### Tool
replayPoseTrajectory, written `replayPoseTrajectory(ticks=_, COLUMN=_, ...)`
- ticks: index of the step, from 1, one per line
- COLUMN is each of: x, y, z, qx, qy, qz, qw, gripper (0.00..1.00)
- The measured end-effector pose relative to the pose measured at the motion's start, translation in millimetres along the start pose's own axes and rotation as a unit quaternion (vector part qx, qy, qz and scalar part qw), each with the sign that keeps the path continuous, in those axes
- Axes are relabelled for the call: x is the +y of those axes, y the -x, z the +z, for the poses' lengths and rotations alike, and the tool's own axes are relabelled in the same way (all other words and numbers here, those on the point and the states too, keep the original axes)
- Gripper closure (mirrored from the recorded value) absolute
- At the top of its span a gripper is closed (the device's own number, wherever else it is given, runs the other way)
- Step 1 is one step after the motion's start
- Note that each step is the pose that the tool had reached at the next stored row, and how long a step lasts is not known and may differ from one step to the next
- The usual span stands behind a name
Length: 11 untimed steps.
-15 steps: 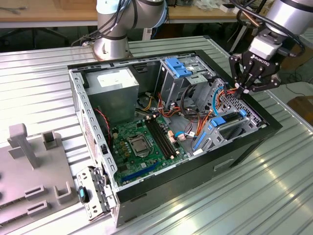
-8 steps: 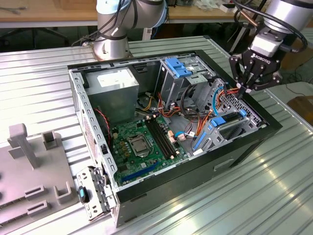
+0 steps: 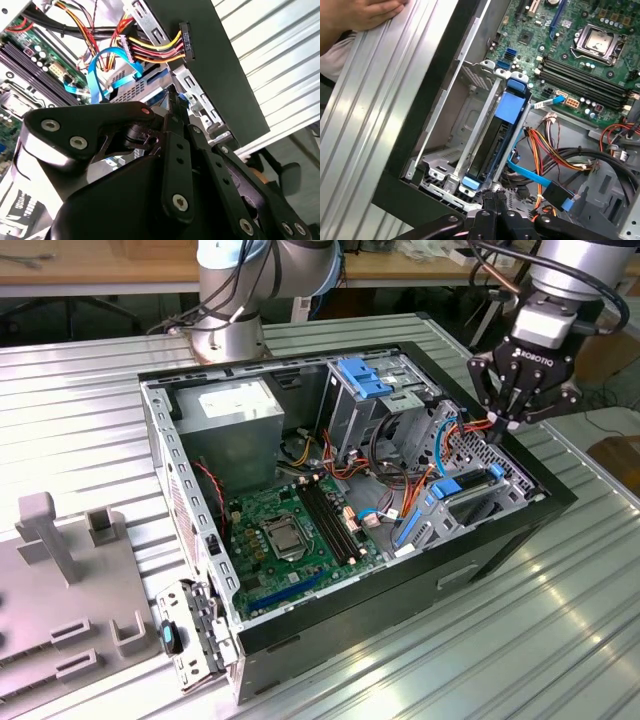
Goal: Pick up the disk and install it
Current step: 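Insert the first disk wire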
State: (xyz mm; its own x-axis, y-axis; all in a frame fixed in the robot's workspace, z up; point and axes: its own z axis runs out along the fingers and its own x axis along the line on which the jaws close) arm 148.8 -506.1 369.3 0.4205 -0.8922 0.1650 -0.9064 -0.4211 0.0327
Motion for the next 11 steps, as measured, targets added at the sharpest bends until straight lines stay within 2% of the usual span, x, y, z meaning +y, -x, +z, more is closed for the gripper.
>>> replayPoseTrajectory(ticks=3, x=-2.3, y=5.1, z=-1.0, qx=0.0085, qy=0.0029, qz=-0.007, qw=0.9999, gripper=0.89)
replayPoseTrajectory(ticks=5, x=-6.0, y=11.2, z=-5.5, qx=0.0145, qy=0.0056, qz=-0.007, qw=0.9999, gripper=0.89)
replayPoseTrajectory(ticks=6, x=-8.3, y=14.9, z=-8.4, qx=0.0182, qy=0.0074, qz=-0.007, qw=0.9998, gripper=0.89)
replayPoseTrajectory(ticks=7, x=-10.8, y=18.8, z=-10.7, qx=0.0239, qy=0.0100, qz=-0.008, qw=0.9996, gripper=0.89)
replayPoseTrajectory(ticks=8, x=-11.9, y=20.3, z=-11.2, qx=0.0283, qy=0.0120, qz=-0.008, qw=0.9995, gripper=0.89)
replayPoseTrajectory(ticks=10, x=-14.0, y=22.7, z=-12.2, qx=0.0344, qy=0.0148, qz=-0.009, qw=0.9993, gripper=0.89)
replayPoseTrajectory(ticks=11, x=-16.0, y=25.0, z=-13.0, qx=0.0397, qy=0.0172, qz=-0.009, qw=0.9990, gripper=0.89)
